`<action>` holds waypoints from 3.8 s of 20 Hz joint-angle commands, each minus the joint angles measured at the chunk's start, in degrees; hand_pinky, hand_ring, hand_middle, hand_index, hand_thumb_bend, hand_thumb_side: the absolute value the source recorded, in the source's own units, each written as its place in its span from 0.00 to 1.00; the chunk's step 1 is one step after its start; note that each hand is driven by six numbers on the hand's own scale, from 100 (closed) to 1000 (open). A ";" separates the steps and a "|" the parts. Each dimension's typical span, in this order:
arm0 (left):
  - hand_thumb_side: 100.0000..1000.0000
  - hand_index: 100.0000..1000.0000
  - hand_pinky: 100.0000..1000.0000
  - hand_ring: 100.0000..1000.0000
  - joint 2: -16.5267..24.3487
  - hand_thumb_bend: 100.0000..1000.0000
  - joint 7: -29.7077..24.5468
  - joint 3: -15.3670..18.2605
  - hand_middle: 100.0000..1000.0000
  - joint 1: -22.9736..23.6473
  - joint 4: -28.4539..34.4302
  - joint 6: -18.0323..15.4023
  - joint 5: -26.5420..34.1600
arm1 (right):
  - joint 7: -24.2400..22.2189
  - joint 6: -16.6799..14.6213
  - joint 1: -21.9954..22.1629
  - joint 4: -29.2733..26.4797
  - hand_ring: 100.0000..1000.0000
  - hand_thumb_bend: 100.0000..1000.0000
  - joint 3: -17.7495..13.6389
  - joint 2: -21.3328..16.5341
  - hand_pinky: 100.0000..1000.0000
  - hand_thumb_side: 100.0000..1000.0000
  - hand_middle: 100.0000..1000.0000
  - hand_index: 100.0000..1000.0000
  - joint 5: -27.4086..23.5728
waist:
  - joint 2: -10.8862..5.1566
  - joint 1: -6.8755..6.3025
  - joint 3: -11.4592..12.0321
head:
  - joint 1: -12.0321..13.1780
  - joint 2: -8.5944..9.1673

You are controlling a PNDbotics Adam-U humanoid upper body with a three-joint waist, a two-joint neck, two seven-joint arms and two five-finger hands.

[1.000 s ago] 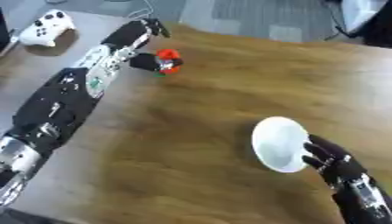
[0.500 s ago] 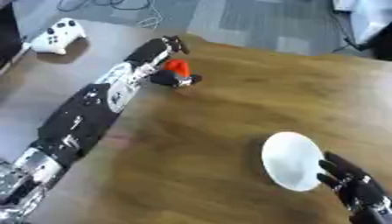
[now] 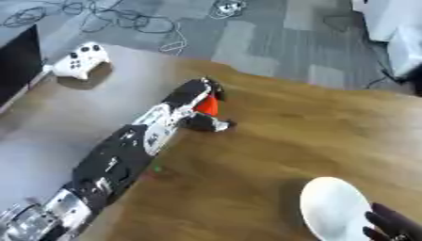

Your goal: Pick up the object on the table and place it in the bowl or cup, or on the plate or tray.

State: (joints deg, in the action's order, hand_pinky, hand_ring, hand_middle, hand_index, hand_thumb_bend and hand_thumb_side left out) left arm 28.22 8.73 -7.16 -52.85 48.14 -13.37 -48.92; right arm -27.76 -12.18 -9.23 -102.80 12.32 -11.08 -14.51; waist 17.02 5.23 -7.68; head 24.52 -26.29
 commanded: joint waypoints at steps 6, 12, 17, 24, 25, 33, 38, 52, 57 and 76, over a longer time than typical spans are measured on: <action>0.00 0.10 0.00 0.04 -0.75 0.08 2.57 -0.87 0.00 -0.20 1.02 2.29 -1.72 | -0.36 -0.36 -0.49 -1.09 0.95 0.00 0.13 0.06 0.93 0.84 0.94 0.93 -0.38 | -0.51 0.22 -0.13 | 1.34 2.21; 0.00 0.03 0.00 0.00 -1.53 0.30 3.42 -2.46 0.00 0.16 2.30 0.64 -5.90 | -0.53 -0.33 -0.46 -1.05 0.95 0.00 0.14 0.14 0.93 0.84 0.94 0.92 -0.49 | -0.60 0.27 -0.20 | 2.31 3.41; 0.00 0.02 0.00 0.00 -1.35 0.36 1.33 -4.25 0.00 -0.12 5.52 -2.02 -6.59 | -0.60 -0.29 -0.28 -0.96 0.95 0.00 0.12 0.09 0.92 0.84 0.94 0.92 -0.57 | -0.95 0.24 -0.03 | 2.39 3.60; 0.00 0.02 0.00 0.00 -0.83 0.30 -6.78 -8.82 0.00 -1.97 18.56 -1.18 -5.51 | -0.52 -0.34 0.86 -0.52 0.95 0.00 -0.16 -0.66 0.92 0.83 0.94 0.92 -0.48 | -2.60 -0.18 0.73 | 2.12 2.95; 0.00 0.02 0.00 0.00 -0.98 0.29 -7.99 -9.61 0.00 -2.38 20.61 -1.15 -5.30 | -0.40 -0.45 1.28 -0.38 0.95 0.00 -0.32 -0.91 0.92 0.83 0.94 0.92 -0.43 | -3.08 -0.29 0.88 | 2.09 2.70; 0.00 0.02 0.00 0.00 -3.49 0.27 -16.34 -15.11 0.00 -4.82 28.70 -2.51 -2.20 | 1.75 -1.68 4.46 2.63 0.96 0.00 -2.37 -3.25 0.92 0.82 0.94 0.92 0.33 | -7.48 -1.41 2.33 | 0.66 -0.19; 0.00 0.03 0.00 0.00 -5.97 0.26 -18.98 -17.02 0.00 -4.70 29.22 -3.45 -0.20 | 3.52 -2.35 5.64 5.28 0.96 0.00 -3.91 -4.08 0.92 0.81 0.94 0.92 0.76 | -9.79 -2.17 2.75 | -1.26 -2.50; 0.00 0.04 0.00 0.00 -14.25 0.22 -23.87 -22.26 0.00 -1.92 24.02 -7.96 4.25 | 9.42 -5.33 9.06 9.66 0.96 0.00 -9.10 -7.74 0.92 0.77 0.94 0.92 5.61 | -15.30 -8.15 5.96 | -7.91 -12.84; 0.00 0.04 0.00 0.00 -15.08 0.23 -24.36 -23.19 0.00 -1.72 24.45 -8.86 5.11 | 10.19 -5.52 9.12 9.84 0.96 0.00 -9.62 -7.86 0.92 0.79 0.94 0.92 6.09 | -15.31 -8.50 4.90 | -8.31 -13.13; 0.00 0.11 0.00 0.05 -15.98 0.26 -23.57 -23.87 0.00 -0.51 24.01 -9.14 7.74 | 10.56 -6.27 9.39 9.93 0.96 0.00 -9.97 -7.74 0.92 0.76 0.94 0.92 6.89 | -14.62 -7.64 3.23 | -9.64 -12.88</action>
State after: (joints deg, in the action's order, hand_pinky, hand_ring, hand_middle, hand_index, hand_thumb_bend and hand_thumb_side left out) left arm 12.40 -15.00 -31.22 -52.75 71.47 -22.53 -41.95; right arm -17.26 -18.17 0.23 -92.37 2.97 -17.72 -7.86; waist 2.92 -2.78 -4.44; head 15.58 -39.05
